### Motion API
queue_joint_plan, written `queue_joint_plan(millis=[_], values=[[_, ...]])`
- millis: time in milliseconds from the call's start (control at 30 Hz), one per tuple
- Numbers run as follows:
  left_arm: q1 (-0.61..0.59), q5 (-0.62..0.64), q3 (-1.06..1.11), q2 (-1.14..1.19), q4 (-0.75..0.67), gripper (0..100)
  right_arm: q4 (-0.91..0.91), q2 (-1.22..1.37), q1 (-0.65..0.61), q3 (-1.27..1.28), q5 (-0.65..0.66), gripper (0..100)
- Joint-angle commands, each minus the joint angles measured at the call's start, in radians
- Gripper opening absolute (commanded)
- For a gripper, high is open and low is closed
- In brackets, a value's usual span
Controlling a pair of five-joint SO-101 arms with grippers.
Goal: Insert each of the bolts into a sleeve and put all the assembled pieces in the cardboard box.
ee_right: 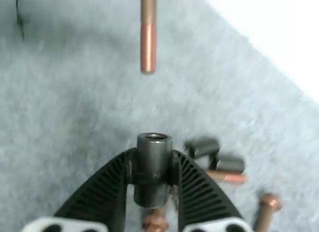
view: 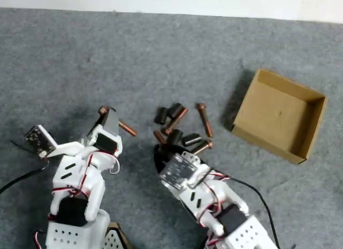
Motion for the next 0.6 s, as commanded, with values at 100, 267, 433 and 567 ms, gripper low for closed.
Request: queue_joint_plan(millis=[100, 267, 433, 567], values=[[0.165, -0.009, -0.156, -0.005, 0.146, 1, 0.074, -0.048, -0.007, 0.073, 0.009, 0.4], [0.176, -0.011, -0.153, -0.005, 0.16, 1, 0.074, -0.091, -0.007, 0.081, 0.011, 0.4], [0.183, -0.011, -0.071, -0.005, 0.147, 1, 0.074, -0.096, -0.007, 0.081, 0.011, 0.4], [0.183, -0.011, -0.027, -0.005, 0.083, 1, 0.074, -0.096, -0.007, 0.081, 0.011, 0.4]])
